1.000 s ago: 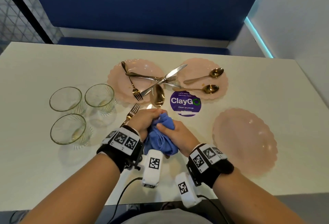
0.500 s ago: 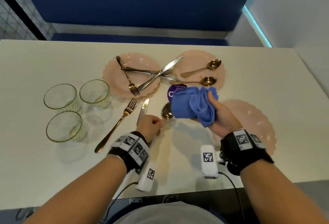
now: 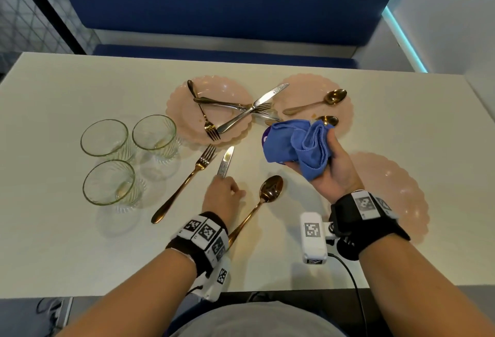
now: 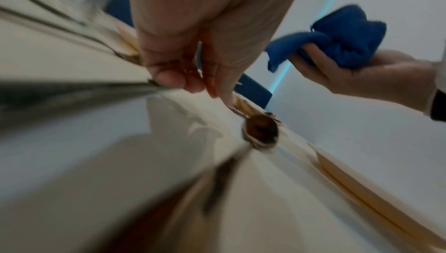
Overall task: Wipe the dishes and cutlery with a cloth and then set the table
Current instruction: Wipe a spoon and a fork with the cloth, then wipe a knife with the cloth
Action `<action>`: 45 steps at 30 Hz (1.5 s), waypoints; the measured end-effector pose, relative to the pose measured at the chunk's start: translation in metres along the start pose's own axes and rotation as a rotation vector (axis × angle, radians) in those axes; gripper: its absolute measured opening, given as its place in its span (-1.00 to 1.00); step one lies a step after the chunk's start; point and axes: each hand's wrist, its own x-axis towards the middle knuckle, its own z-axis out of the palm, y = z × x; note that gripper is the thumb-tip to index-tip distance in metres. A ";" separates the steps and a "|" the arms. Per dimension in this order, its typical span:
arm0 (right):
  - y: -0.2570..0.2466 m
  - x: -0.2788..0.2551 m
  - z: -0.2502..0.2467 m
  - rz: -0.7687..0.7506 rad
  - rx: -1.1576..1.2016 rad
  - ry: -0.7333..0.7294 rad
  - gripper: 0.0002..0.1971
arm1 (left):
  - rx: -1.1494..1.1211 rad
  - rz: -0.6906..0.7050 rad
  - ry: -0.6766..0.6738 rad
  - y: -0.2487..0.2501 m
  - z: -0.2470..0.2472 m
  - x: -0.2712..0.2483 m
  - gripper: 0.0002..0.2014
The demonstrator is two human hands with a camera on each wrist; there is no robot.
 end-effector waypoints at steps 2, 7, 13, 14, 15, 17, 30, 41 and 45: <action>0.001 0.002 -0.001 0.020 -0.004 0.008 -0.43 | 0.129 -0.028 0.042 -0.017 -0.014 0.001 -0.74; 0.011 0.007 0.003 0.065 -0.007 0.024 -0.42 | 0.416 -0.025 -0.062 -0.038 -0.023 -0.006 -0.73; 0.029 0.012 0.006 0.104 -0.046 0.038 -0.55 | 0.371 -0.114 -0.157 -0.035 -0.025 0.001 -0.75; 0.031 0.013 0.005 0.106 -0.047 0.049 -0.56 | 0.365 -0.121 -0.170 -0.035 -0.025 0.002 -0.76; 0.033 0.013 0.004 0.104 -0.050 0.063 -0.56 | 0.353 -0.125 -0.178 -0.035 -0.025 0.002 -0.76; 0.034 0.012 0.000 0.095 -0.055 0.088 -0.59 | 0.319 -0.124 -0.185 -0.036 -0.027 0.002 -0.79; 0.072 0.007 0.011 0.195 -0.228 0.116 -0.61 | -0.069 0.119 -0.060 -0.001 -0.039 -0.008 -0.87; 0.076 0.047 0.054 -0.079 -0.495 0.244 -0.87 | 0.043 0.258 0.080 0.029 -0.050 -0.025 -0.83; 0.049 0.064 0.058 -0.122 -0.474 0.260 -0.94 | 0.198 0.303 0.080 0.035 -0.061 -0.027 -0.78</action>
